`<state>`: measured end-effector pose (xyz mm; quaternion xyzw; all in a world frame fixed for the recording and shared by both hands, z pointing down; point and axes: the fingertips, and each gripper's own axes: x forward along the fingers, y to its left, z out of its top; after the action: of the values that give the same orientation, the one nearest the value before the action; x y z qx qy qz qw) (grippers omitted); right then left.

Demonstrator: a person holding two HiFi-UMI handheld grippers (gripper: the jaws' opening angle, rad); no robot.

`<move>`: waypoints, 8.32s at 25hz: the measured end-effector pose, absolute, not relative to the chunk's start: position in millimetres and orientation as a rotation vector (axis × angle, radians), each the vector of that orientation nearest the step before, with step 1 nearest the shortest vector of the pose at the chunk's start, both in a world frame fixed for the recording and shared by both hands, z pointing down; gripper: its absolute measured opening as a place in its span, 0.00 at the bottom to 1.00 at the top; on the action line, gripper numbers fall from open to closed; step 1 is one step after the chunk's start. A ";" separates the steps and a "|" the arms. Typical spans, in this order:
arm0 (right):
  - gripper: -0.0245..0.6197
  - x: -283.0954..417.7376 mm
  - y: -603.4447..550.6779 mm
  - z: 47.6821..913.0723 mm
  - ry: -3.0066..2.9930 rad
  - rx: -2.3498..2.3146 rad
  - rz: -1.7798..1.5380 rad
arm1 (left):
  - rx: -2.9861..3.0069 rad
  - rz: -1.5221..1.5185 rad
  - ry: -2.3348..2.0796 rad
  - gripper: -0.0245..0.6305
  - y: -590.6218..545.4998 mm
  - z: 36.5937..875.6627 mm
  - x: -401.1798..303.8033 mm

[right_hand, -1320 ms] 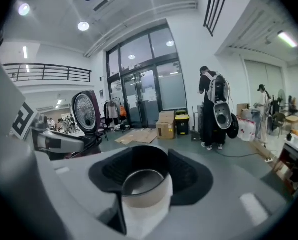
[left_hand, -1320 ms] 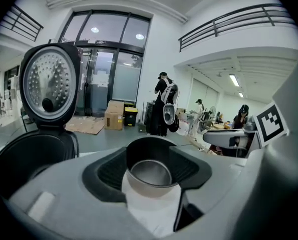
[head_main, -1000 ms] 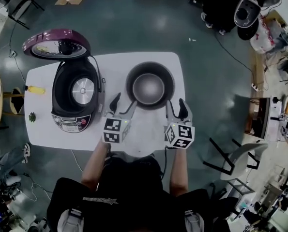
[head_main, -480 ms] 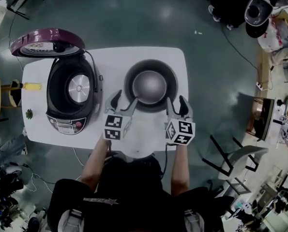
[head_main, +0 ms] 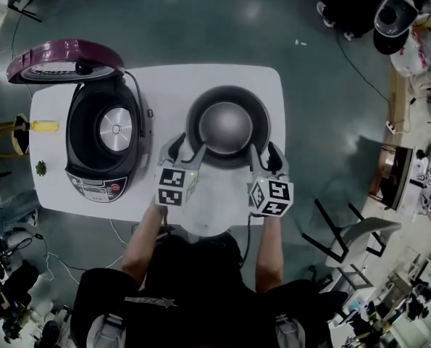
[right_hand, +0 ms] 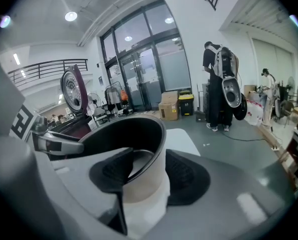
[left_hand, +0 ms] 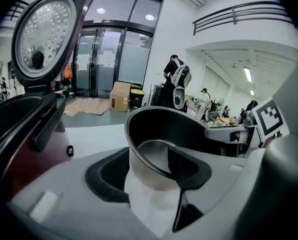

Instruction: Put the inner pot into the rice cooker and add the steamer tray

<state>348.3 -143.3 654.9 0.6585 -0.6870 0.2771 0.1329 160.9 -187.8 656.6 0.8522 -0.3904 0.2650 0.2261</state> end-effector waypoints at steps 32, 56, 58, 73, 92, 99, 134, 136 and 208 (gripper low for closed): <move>0.26 334.0 -131.3 583.4 -2.081 1.986 0.691 | 2.394 0.601 -1.245 0.34 -173.8 587.2 142.3; 0.26 253.6 -114.8 477.2 -2.250 2.021 0.500 | 2.498 0.426 -1.371 0.33 -152.5 479.5 59.8; 0.26 245.0 -115.1 470.4 -2.253 2.026 0.482 | 2.503 0.415 -1.373 0.33 -152.9 474.1 51.2; 0.25 170.5 -124.3 428.7 -2.292 2.046 0.372 | 2.537 0.329 -1.414 0.32 -162.6 440.0 -23.8; 0.25 74.0 -167.7 416.4 -2.399 1.918 0.348 | 2.460 0.270 -1.560 0.32 -185.3 424.6 -123.4; 0.25 42.4 -181.3 420.8 -2.418 1.880 0.364 | 2.434 0.273 -1.599 0.31 -194.1 425.7 -155.4; 0.25 -5.3 -210.8 515.8 -2.209 1.851 0.616 | 2.351 0.494 -1.475 0.31 -233.1 514.9 -204.1; 0.25 -4.7 -213.1 520.0 -2.196 1.844 0.635 | 2.340 0.512 -1.468 0.31 -235.8 519.0 -203.7; 0.27 8.1 -206.9 460.9 -2.195 1.857 0.378 | 2.529 0.546 -1.500 0.32 -245.2 464.4 -185.0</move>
<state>8.1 -206.9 460.9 0.6357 -0.7514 0.1293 0.1208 -185.0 -245.2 464.4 0.8433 -0.5000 0.1820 0.0752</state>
